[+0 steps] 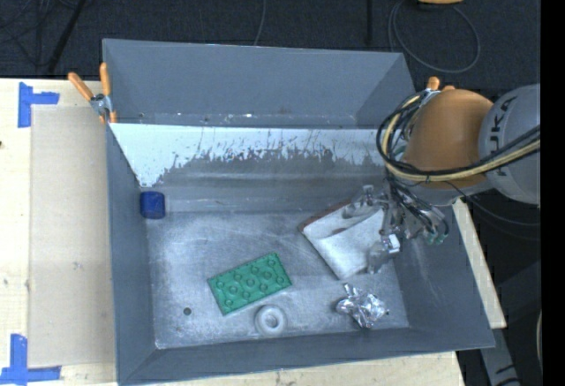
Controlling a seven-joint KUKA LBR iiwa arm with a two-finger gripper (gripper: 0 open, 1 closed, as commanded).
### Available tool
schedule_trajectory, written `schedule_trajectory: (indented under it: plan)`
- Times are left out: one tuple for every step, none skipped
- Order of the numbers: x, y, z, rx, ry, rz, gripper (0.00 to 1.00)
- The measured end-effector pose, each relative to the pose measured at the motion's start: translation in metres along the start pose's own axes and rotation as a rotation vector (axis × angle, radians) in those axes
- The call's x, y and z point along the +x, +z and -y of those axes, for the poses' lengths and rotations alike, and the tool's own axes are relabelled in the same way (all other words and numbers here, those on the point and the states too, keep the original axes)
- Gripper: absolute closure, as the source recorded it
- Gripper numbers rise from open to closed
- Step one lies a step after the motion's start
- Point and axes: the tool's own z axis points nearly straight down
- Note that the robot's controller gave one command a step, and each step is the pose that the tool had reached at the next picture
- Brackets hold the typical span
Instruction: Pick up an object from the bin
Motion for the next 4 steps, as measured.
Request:
schedule_trajectory:
  plan:
    - [0.004,-0.013,-0.001,0.0,-0.111,0.0,0.0]
    - [0.001,-0.017,0.006,0.0,-0.237,0.0,0.0]
    - [-0.003,0.013,0.01,0.0,-0.337,0.002,0.0]
    - [0.008,0.011,0.006,0.006,-0.336,0.018,0.0]
